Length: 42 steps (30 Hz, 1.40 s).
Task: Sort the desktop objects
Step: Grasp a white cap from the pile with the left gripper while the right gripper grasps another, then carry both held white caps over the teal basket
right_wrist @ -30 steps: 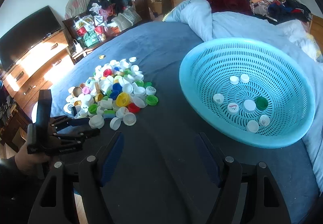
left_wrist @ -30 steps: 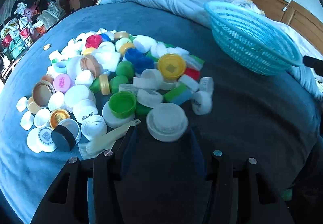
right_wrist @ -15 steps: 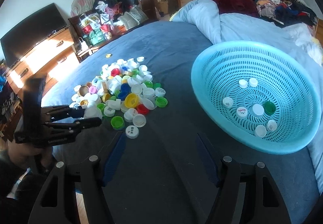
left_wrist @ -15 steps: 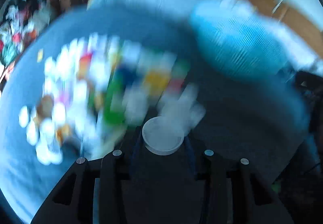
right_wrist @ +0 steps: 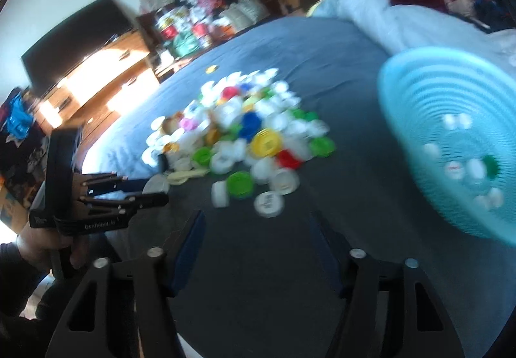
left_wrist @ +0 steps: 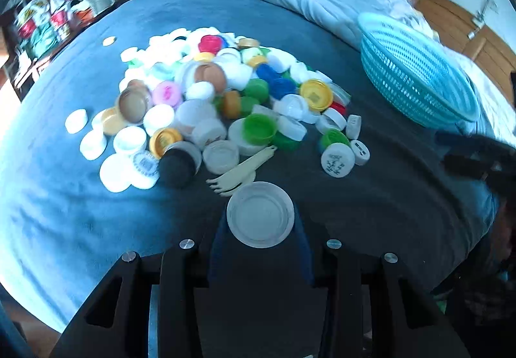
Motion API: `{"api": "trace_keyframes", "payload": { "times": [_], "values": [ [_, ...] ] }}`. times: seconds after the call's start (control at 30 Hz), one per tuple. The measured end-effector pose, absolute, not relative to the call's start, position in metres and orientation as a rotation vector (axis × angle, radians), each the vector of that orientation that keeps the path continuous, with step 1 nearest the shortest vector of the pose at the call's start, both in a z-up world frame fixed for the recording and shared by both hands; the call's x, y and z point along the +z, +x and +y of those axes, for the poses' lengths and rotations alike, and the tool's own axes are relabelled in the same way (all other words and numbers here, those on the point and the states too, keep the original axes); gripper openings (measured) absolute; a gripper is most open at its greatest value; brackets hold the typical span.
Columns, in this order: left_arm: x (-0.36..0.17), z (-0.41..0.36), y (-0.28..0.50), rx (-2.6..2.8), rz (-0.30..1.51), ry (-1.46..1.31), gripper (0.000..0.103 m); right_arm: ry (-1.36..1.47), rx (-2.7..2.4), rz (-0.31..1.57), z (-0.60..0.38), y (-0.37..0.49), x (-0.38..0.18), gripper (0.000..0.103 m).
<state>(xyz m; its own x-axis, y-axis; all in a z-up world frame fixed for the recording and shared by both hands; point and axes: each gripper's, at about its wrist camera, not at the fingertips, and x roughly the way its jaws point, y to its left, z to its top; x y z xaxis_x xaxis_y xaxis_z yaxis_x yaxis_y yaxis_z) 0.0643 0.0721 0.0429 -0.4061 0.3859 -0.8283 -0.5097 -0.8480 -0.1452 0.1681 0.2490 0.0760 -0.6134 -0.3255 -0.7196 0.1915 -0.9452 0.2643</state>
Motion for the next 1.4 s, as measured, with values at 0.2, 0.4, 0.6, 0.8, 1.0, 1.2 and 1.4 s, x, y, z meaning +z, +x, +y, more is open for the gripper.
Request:
{"api": "trace_keyframes", "payload": {
  "times": [0.2, 0.4, 0.6, 0.8, 1.0, 1.2, 1.4],
  "values": [
    [0.043, 0.065, 0.067, 2.251, 0.119, -1.268, 0.034, 1.213, -2.501, -0.284, 0.211, 0.133, 0.046, 0.067],
    [0.043, 0.061, 0.065, 2.248, 0.096, -1.264, 0.034, 1.322, -2.508, -0.228, 0.195, 0.104, 0.020, 0.031],
    [0.055, 0.061, 0.067, 2.279, 0.073, -1.215, 0.034, 1.276, -2.540, -0.204, 0.199, 0.118, 0.039, 0.013],
    [0.091, 0.069, 0.071, 2.362, 0.063, -1.116, 0.034, 1.147, -2.639, -0.178, 0.206, 0.142, 0.093, 0.013],
    [0.126, 0.083, 0.066, 2.452, 0.084, -1.071, 0.034, 1.030, -2.725, -0.142, 0.218, 0.156, 0.143, 0.013],
    [0.152, 0.107, 0.059, 2.473, 0.118, -1.032, 0.034, 0.933, -2.816, -0.098, 0.237, 0.162, 0.182, 0.013],
    [0.175, 0.136, 0.052, 2.467, 0.165, -0.976, 0.034, 0.876, -2.895, -0.080, 0.262, 0.168, 0.209, 0.013]
  ]
}}
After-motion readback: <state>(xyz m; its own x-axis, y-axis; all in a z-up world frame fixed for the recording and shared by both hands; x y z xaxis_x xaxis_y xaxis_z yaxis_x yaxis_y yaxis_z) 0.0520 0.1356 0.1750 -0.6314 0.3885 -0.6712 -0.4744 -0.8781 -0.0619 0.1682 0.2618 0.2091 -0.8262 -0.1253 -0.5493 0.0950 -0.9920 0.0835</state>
